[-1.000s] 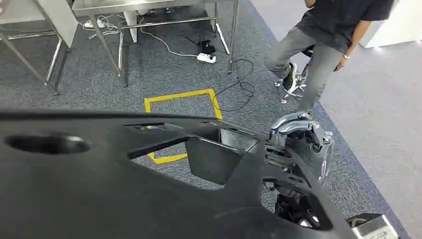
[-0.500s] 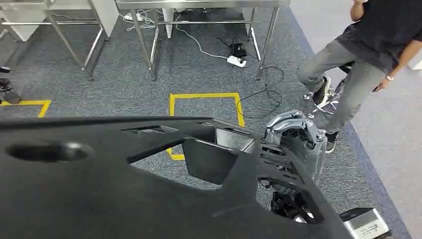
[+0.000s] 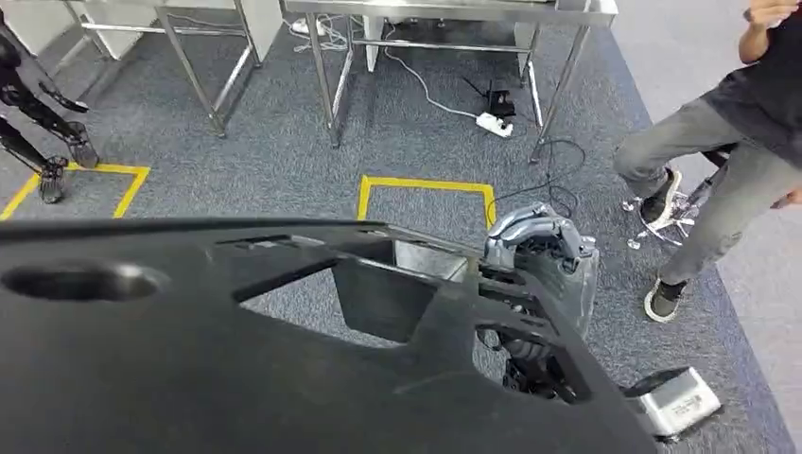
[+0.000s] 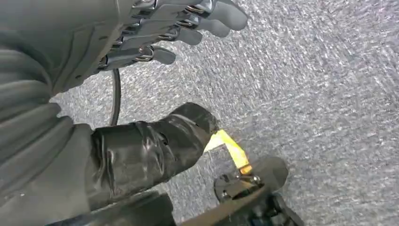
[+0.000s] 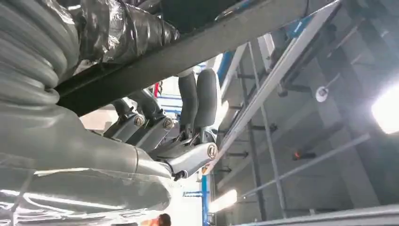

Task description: Take the parts from the cabinet and place them on the table.

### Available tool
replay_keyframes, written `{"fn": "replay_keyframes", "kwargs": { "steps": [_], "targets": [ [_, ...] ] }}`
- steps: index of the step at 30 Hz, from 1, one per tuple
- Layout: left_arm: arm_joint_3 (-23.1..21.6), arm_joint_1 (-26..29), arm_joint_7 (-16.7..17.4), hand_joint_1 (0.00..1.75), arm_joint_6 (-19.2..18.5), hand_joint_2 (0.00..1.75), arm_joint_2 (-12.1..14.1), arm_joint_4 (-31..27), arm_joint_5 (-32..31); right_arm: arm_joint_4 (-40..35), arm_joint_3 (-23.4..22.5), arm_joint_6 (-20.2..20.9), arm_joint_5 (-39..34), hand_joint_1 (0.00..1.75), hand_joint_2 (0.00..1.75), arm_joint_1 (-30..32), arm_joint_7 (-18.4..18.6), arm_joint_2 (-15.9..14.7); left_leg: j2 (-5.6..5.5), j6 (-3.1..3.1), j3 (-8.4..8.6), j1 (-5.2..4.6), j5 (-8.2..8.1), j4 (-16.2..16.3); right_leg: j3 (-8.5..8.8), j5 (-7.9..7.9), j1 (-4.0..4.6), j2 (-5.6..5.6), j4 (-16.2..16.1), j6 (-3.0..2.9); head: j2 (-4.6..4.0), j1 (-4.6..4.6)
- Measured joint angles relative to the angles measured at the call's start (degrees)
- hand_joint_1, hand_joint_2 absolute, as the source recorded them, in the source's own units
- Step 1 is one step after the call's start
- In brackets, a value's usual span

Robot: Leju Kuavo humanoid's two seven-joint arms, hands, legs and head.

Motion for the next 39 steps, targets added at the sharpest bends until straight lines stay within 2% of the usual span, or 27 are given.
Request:
{"fn": "replay_keyframes", "kwargs": {
  "steps": [1, 2, 3, 4, 6, 7, 8, 9, 11, 12, 13, 16, 18, 19, 21, 22, 23, 24, 25, 27, 28, 32, 34, 35, 37, 38, 39],
  "targets": [
    [0.00, 0.03, -0.15, 0.00, -0.07, 1.75, 0.00, 0.00, -0.02, 0.00, -0.02, 0.02, -0.07, 1.75, 1.75, 0.00, -0.09, 0.02, -0.06, 0.34, 0.09, -0.05, 0.06, -0.25, 0.20, -0.04, 0.13, -0.05, -0.17, 0.41, 0.00, -0.13],
    [0.00, 0.00, -0.22, 0.00, -0.11, 1.75, -0.09, 0.00, -0.02, 0.00, -0.04, 0.02, -0.07, 1.75, 1.75, -0.02, -0.22, 0.00, -0.22, 0.80, 0.74, 0.68, 0.34, -0.92, 0.11, -0.42, -0.22, 0.47, -0.05, 0.79, 0.00, -0.30],
    [0.00, -0.11, -0.33, 0.00, -0.13, 1.75, -0.22, 0.00, -0.09, 0.02, -0.13, 0.02, -0.07, 1.75, 1.75, -0.02, -0.28, 0.00, -0.29, 0.95, 1.01, 0.52, 0.27, -1.12, -0.31, -1.32, -0.30, 1.97, 1.40, 0.97, 0.00, -0.24],
    [0.00, -0.37, -0.35, 0.00, -0.17, 1.75, -0.22, 0.00, -0.13, 0.02, -0.24, 0.00, -0.07, 1.75, 1.75, 0.03, -0.33, 0.00, -0.30, 1.39, 1.10, 0.53, 0.17, -1.09, -2.49, -3.54, -0.34, 3.07, 5.74, 1.04, 0.00, -0.44],
    [0.00, -0.52, -0.41, 0.00, -0.28, 1.75, -0.24, 0.00, -0.15, 0.20, -0.44, 0.00, -0.07, 1.75, 1.75, 0.46, -0.35, 0.00, -0.63, 1.69, 1.17, 0.35, -0.04, -1.05, -7.39, -6.75, -0.29, 3.80, 14.49, 1.23, 0.00, -0.57],
    [0.00, -0.48, -0.41, 0.00, -0.35, 1.75, -0.24, 0.00, -0.15, 0.22, -0.52, 0.00, -0.09, 1.75, 1.75, 0.59, -0.39, 0.00, -0.86, 1.79, 1.21, 0.29, -0.20, -0.93, -9.45, -6.93, -0.31, 3.89, 17.48, 1.32, 0.00, -1.02],
    [0.00, -0.43, -0.41, 0.00, -0.35, 1.75, -0.24, 0.00, -0.15, 0.22, -0.57, 0.00, -0.15, 1.75, 1.75, 0.63, -0.42, 0.00, -1.07, 1.81, 1.28, 0.29, -0.42, -0.78, -9.97, -5.97, -0.32, 3.90, 17.53, 1.36, 0.00, -1.27],
    [0.00, -0.42, -0.41, 0.00, -0.35, 1.75, -0.24, 0.00, -0.15, 0.22, -0.63, 0.00, -0.15, 1.75, 1.75, 0.62, -0.44, 0.00, -1.37, 1.72, 1.44, 0.30, -0.70, -0.53, -9.34, -3.67, -0.34, 3.91, 15.19, 1.35, 0.00, -1.33],
    [0.00, -0.45, -0.44, 0.00, -0.37, 1.75, -0.33, 0.00, -0.17, 0.22, -0.66, 0.00, -0.15, 1.75, 1.75, 0.63, -0.48, 0.00, -1.92, 1.50, 2.03, 0.34, -1.47, 0.09, -5.50, 2.11, -0.48, 3.99, 6.15, 1.18, 0.00, -1.35],
    [0.00, -0.42, -0.48, 0.00, -0.37, 1.75, -0.39, 0.00, -0.20, 0.26, -0.68, 0.00, -0.15, 1.75, 1.75, 0.64, -0.52, 0.00, -2.04, 1.25, 2.13, 0.36, -1.96, 0.33, -3.81, 2.37, -0.48, 4.31, 2.89, 0.94, 0.00, -1.38],
    [0.00, -0.59, -0.52, 0.00, -0.37, 1.75, -0.39, 0.00, -0.20, 0.33, -0.70, 0.00, -0.15, 1.75, 1.75, 0.60, -0.55, 0.00, -2.18, 0.91, 1.80, -0.07, -2.17, 0.88, -3.62, 1.72, -0.25, 4.51, 2.27, 0.87, 0.00, -1.62],
    [0.00, -0.53, -0.57, 0.00, -0.48, 1.75, -0.39, 0.00, -0.22, 0.35, -0.83, 0.02, -0.20, 1.75, 1.75, 0.76, -0.74, 0.00, -2.31, -0.05, 1.69, 0.16, -2.25, 0.62, -3.51, 1.24, 0.09, 4.56, 2.06, -0.21, 0.02, -2.40],
    [0.00, -0.58, -0.57, 0.00, -0.46, 1.75, -0.39, 0.00, -0.22, 0.33, -0.87, 0.04, -0.20, 1.75, 1.75, 0.67, -0.79, 0.02, -1.74, -0.61, 1.51, 0.30, -3.13, 1.76, -2.82, 1.31, -0.47, 4.49, 1.61, -0.83, 0.02, -2.58],
    [0.00, -0.68, -0.59, 0.00, -0.48, 1.75, -0.39, 0.00, -0.22, 0.33, -0.90, 0.07, -0.20, 1.75, 1.75, 0.66, -0.83, 0.04, -1.40, -0.88, 0.23, 0.25, -4.45, 4.41, -2.57, 1.08, -0.47, 4.32, 1.61, -1.20, 0.02, -3.00],
    [0.00, -0.70, -0.57, 0.00, -0.57, 1.75, -0.39, 0.00, -0.20, 0.33, -0.90, 0.04, -0.20, 1.75, 1.75, 0.68, -0.90, 0.09, -1.23, -1.25, -4.87, 0.39, -7.88, 13.37, -2.31, 0.76, -0.31, 4.08, 1.62, -1.65, 0.02, -3.23],
    [0.00, -0.60, -0.57, 0.00, -0.59, 1.75, -0.39, 0.00, -0.20, 0.39, -0.90, 0.04, -0.20, 1.75, 1.75, 0.73, -0.90, 0.11, -1.19, -1.35, -7.17, 0.39, -8.74, 16.96, -2.21, 0.61, -0.25, 4.03, 1.63, -1.76, 0.02, -3.19],
    [0.00, -0.50, -0.57, 0.00, -0.63, 1.75, -0.39, 0.00, -0.20, 0.48, -0.90, 0.04, -0.20, 1.75, 1.75, 0.75, -0.90, 0.13, -1.16, -1.37, -8.54, 0.39, -8.32, 18.46, -2.06, 0.42, -0.22, 4.04, 1.65, -1.75, 0.02, -3.23],
    [0.00, -0.44, -0.57, 0.00, -0.66, 1.75, -0.39, 0.00, -0.20, 0.50, -0.90, 0.04, -0.20, 1.75, 1.75, 0.75, -0.90, 0.15, -1.16, -1.26, -8.43, 0.38, -6.49, 17.17, -1.74, 0.19, -0.21, 4.07, 1.65, -1.70, 0.02, -3.21],
    [0.00, -0.45, -0.57, 0.00, -0.66, 1.75, -0.39, 0.00, -0.20, 0.50, -0.90, 0.04, -0.20, 1.75, 1.75, 0.75, -0.90, 0.18, -1.15, -1.06, -6.99, 0.38, -3.75, 13.44, -1.31, -0.10, -0.21, 4.08, 1.65, -1.60, 0.02, -3.26],
    [0.00, -0.51, -0.59, 0.00, -0.66, 1.75, -0.37, 0.00, -0.17, 0.50, -0.90, 0.07, -0.20, 1.75, 1.75, 0.74, -0.90, 0.31, -0.82, -0.42, -2.40, 0.33, 1.45, 3.43, -0.41, -0.77, -0.21, 4.08, 1.64, -1.21, 0.02, -3.41],
    [0.00, -0.65, -0.59, 0.00, -0.66, 1.75, -0.37, 0.00, -0.17, 0.50, -0.90, 0.07, -0.20, 1.75, 1.75, 0.70, -0.90, 0.33, -0.71, -0.31, -1.52, -0.11, 0.13, 2.16, -0.40, -1.04, 0.13, 4.08, 1.67, -0.82, 0.02, -3.43],
    [0.00, -0.51, -0.68, 0.00, -0.74, 1.75, -0.37, 0.00, -0.17, 0.66, -0.92, 0.07, -0.20, 1.75, 1.75, 0.66, -0.90, 0.33, -1.02, 0.71, -1.20, -0.16, -0.12, 1.14, 0.06, -1.29, 0.27, 3.94, 0.89, 0.44, 0.02, -3.26],
    [0.00, -0.56, -0.74, 0.00, -0.74, 1.75, -0.33, 0.00, -0.22, 0.66, -0.94, 0.07, -0.20, 1.75, 1.75, 0.62, -0.90, 0.33, -1.03, 1.23, -0.12, 0.22, -0.03, 0.19, -0.54, -2.43, -0.04, 4.02, 2.69, 0.86, 0.02, -3.15],
    [0.00, -0.73, -0.76, 0.00, -0.79, 1.75, -0.37, 0.00, -0.22, 0.70, -0.94, 0.07, -0.20, 1.75, 1.75, 0.49, -0.90, 0.33, -1.03, 1.80, 0.18, 0.16, -0.29, 0.17, -2.92, -4.60, 0.07, 4.08, 7.32, 0.83, 0.00, -2.91],
    [0.00, -0.78, -0.76, 0.00, -0.92, 1.75, -0.39, 0.00, -0.26, 1.01, -0.94, 0.07, -0.20, 1.75, 1.75, 0.72, -0.90, 0.33, -1.06, 2.20, 0.54, 0.04, -0.73, 0.22, -8.07, -7.40, 0.08, 4.18, 16.00, 0.97, 0.02, -2.84],
    [0.00, -0.70, -0.74, 0.00, -0.92, 1.75, -0.39, 0.00, -0.28, 1.03, -0.94, 0.07, -0.20, 1.75, 1.75, 0.77, -0.90, 0.33, -1.10, 2.22, 0.72, 0.00, -0.96, 0.28, -9.99, -7.40, 0.08, 4.18, 18.38, 1.05, 0.02, -2.97],
    [0.00, -0.61, -0.76, 0.00, -0.92, 1.75, -0.39, 0.00, -0.28, 1.13, -0.94, 0.07, -0.20, 1.75, 1.75, 0.76, -0.92, 0.33, -1.18, 2.20, 0.98, -0.01, -1.26, 0.36, -10.65, -5.95, 0.08, 4.18, 18.14, 1.06, 0.02, -2.95]
  ]
}}
